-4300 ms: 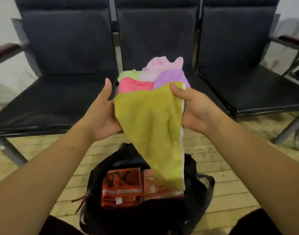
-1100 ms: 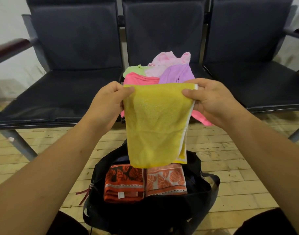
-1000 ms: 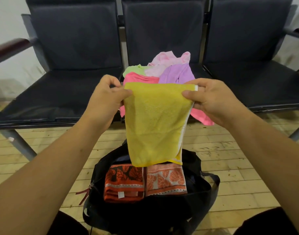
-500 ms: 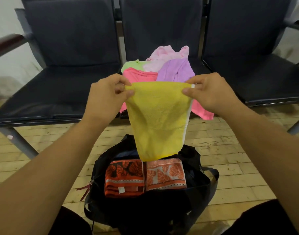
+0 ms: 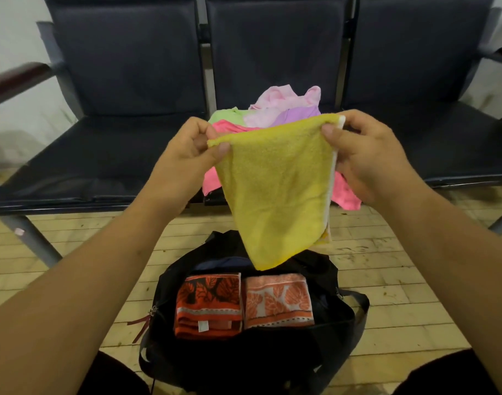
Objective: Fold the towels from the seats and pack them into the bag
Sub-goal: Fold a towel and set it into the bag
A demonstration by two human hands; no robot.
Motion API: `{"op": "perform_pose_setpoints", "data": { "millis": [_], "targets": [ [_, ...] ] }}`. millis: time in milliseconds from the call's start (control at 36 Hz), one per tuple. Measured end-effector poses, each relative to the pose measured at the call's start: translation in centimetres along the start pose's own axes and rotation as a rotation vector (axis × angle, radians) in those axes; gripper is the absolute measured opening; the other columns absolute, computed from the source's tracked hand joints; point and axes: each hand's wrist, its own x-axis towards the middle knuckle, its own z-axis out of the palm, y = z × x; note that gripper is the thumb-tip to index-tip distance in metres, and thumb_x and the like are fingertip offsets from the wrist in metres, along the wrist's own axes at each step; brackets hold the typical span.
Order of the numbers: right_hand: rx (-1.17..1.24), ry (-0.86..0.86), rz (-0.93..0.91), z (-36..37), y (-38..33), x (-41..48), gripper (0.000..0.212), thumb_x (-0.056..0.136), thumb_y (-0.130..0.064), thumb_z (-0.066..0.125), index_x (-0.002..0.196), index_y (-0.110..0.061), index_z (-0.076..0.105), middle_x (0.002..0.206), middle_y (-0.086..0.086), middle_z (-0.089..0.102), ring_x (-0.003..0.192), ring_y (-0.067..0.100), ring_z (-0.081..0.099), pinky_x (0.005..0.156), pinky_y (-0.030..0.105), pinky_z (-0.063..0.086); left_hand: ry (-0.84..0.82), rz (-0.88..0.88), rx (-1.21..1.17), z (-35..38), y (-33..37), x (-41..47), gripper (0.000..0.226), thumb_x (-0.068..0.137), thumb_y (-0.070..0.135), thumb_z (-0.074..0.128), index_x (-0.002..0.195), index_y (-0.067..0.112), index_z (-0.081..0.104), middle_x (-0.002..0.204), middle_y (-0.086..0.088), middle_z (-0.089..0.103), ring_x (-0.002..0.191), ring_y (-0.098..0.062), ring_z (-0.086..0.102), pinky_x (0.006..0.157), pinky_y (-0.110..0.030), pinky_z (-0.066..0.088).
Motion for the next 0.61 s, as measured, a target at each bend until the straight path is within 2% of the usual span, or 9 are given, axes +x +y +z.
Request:
{"op": "perform_pose_setpoints", "data": {
  "millis": [56,111,167,222,306,417,500,556,611],
  "targets": [
    [0.168,-0.054,0.052,0.4,-0.2,-0.1,0.011,0.099,-0.005,0.056,0.098,-0.009,0.065,0.086,0.004,0.075,0.086,0.020,0.073,0.079,0.037,0.060,-0.085,-0.065,-0.045,0.1,0.2,-0.1,0.043,0.078,0.036,0.080,0.107,0.029,0.049,0.111,0.002,0.062,0.087,-0.004,0.064,0.073,-0.023,0.052],
    [0.239,-0.081,0.076,0.9,-0.4,-0.2,0.011,0.099,-0.004,0.054,0.102,-0.006,0.064,0.089,0.008,0.075,0.087,0.022,0.073,0.077,0.036,0.060,-0.168,-0.153,0.034,0.5,0.1,-0.5,0.063,0.068,0.038,0.085,0.120,0.037,0.048,0.118,0.012,0.059,0.092,0.004,0.065,0.073,-0.018,0.054],
    [0.311,-0.090,0.095,1.3,-0.7,-0.2,0.013,0.100,-0.004,0.052,0.104,-0.004,0.064,0.094,0.012,0.075,0.090,0.024,0.074,0.076,0.035,0.060,-0.277,-0.267,-0.023,1.1,-0.3,-0.9,0.057,0.069,0.028,0.079,0.121,0.030,0.056,0.112,0.012,0.070,0.099,-0.003,0.068,0.077,-0.020,0.056],
    [0.385,-0.092,0.121,1.4,-1.0,-0.2,0.016,0.101,-0.005,0.050,0.104,-0.003,0.065,0.095,0.013,0.076,0.092,0.024,0.075,0.076,0.035,0.060,-0.316,-0.370,-0.171,1.7,-0.5,-1.3,0.043,0.076,0.016,0.073,0.117,0.021,0.063,0.108,0.005,0.075,0.100,-0.012,0.071,0.077,-0.024,0.058],
    [0.434,-0.063,0.176,0.8,-1.2,-0.1,0.016,0.101,-0.010,0.051,0.104,-0.005,0.065,0.094,0.011,0.077,0.090,0.023,0.075,0.074,0.035,0.061,-0.252,-0.426,-0.351,2.8,-0.4,-1.5,0.032,0.079,0.009,0.066,0.110,0.017,0.065,0.103,0.002,0.076,0.096,-0.014,0.073,0.077,-0.029,0.061],
    [0.411,0.012,0.288,0.0,-0.9,0.2,0.032,0.098,-0.011,0.056,0.127,0.002,0.060,0.115,0.019,0.072,0.097,0.028,0.074,0.070,0.037,0.061,-0.085,-0.499,-0.590,3.9,0.3,-1.7,0.025,0.093,0.011,0.056,0.116,0.015,0.064,0.106,-0.003,0.076,0.094,-0.020,0.074,0.076,-0.036,0.062],
    [0.363,0.013,0.349,-0.3,-0.4,0.4,0.034,0.098,-0.010,0.057,0.129,0.002,0.060,0.108,0.016,0.075,0.095,0.026,0.075,0.067,0.036,0.062,0.018,-0.527,-0.704,4.3,1.0,-1.6,0.024,0.093,0.019,0.056,0.115,0.014,0.065,0.103,-0.008,0.076,0.090,-0.025,0.075,0.071,-0.040,0.061],
    [0.412,-0.070,0.374,-0.4,-0.1,0.3,0.037,0.102,-0.020,0.052,0.134,-0.004,0.059,0.108,0.011,0.076,0.097,0.022,0.075,0.074,0.035,0.062,0.034,-0.529,-0.747,4.4,1.4,-1.5,0.027,0.094,0.022,0.055,0.118,0.013,0.064,0.105,-0.010,0.076,0.090,-0.028,0.075,0.069,-0.042,0.061],
    [0.470,-0.223,0.370,-0.4,0.1,-0.2,0.049,0.102,-0.042,0.044,0.139,-0.014,0.060,0.125,0.007,0.071,0.115,0.021,0.068,0.089,0.037,0.059,0.056,-0.522,-0.761,4.5,1.7,-1.5,0.031,0.095,0.024,0.055,0.123,0.014,0.062,0.105,-0.011,0.076,0.090,-0.029,0.075,0.067,-0.043,0.061]
  ]
}}
